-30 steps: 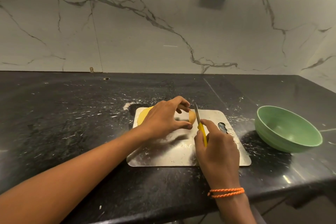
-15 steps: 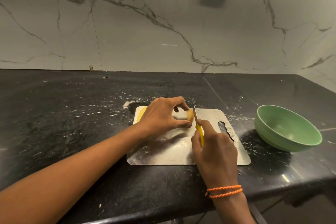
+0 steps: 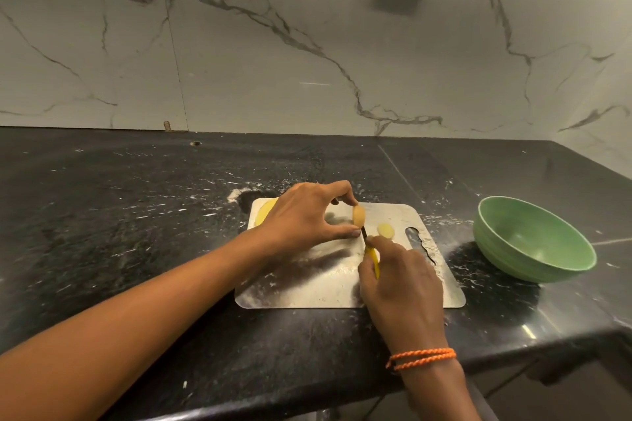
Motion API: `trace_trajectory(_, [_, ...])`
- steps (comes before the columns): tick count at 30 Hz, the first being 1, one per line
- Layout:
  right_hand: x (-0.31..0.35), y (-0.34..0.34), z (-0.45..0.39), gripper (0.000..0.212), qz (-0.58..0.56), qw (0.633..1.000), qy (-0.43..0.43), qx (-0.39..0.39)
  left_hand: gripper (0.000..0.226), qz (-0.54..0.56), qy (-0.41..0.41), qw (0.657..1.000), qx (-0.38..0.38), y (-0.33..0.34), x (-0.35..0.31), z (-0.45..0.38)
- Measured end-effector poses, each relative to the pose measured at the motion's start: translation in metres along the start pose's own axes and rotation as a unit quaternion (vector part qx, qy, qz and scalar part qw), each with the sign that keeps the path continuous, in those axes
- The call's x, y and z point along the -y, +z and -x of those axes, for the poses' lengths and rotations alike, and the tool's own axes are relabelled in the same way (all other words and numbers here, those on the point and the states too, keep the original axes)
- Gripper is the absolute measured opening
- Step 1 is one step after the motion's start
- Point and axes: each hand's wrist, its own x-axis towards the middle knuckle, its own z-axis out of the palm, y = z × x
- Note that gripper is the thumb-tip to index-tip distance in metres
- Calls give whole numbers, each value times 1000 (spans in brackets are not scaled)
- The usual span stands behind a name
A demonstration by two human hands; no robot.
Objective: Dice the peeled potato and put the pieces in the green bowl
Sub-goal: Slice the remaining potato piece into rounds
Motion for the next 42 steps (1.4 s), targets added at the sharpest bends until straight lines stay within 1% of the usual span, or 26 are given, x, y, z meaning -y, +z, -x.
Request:
trace_trajectory(2, [1, 0, 1, 27, -24, 999, 13, -17, 43, 21, 5, 1000, 11, -1, 0, 1])
trace_trajectory(5, [-2, 2, 4, 34, -49, 997, 12, -51, 25, 54, 1, 998, -22, -4, 2, 0])
trace_trajectory(6, [-2, 2, 4, 35, -60, 997, 10, -50, 25, 50, -4, 998, -27, -5, 3, -2])
trace_trajectory(9, [-2, 5, 0, 37, -81, 996, 18, -29, 35, 49, -14, 999, -5, -5, 8, -2])
trace_trajectory(11, [-4, 7, -3, 36, -89, 995, 18, -29, 36, 42, -17, 999, 11, -1, 9, -1])
trace_trajectory(14, [-4, 9, -4, 34, -105, 994, 17, -19, 43, 23, -20, 1000, 8, 3, 7, 0])
trace_trajectory(18, [-9, 9, -6, 33, -78, 995, 42, -39, 65, -76, 9, 997, 11, 3, 2, 1])
trace_trajectory(19, [-11, 9, -6, 33, -71, 996, 45, -40, 66, -102, 20, 994, 19, 4, 2, 1])
trace_trajectory(21, [-12, 8, -7, 34, -72, 996, 44, -29, 59, -138, 33, 989, 33, 5, 0, -1])
trace_trajectory(23, [-13, 7, -7, 35, -76, 996, 42, -19, 56, -152, 29, 987, 40, 8, -1, -5])
trace_trajectory(27, [-20, 6, -7, 34, -87, 995, 49, -25, 67, -161, 18, 985, 50, 11, -6, -7])
trace_trajectory(30, [-23, 7, -6, 36, -81, 995, 46, -22, 65, -156, 18, 986, 57, 11, -8, -8])
trace_trajectory(33, [-24, 10, -5, 38, -88, 995, 42, -13, 62, -142, -1, 988, 66, 10, -7, -8])
trace_trajectory(37, [-24, 13, -5, 35, -111, 993, 46, -17, 57, -131, -14, 988, 79, 10, -8, -10])
trace_trajectory(40, [-23, 14, -5, 34, -122, 991, 51, -24, 55, -101, -23, 992, 64, 11, -8, -11])
trace_trajectory(42, [-22, 13, -4, 35, -124, 991, 51, -25, 54, -55, -26, 997, 42, 12, -8, -9])
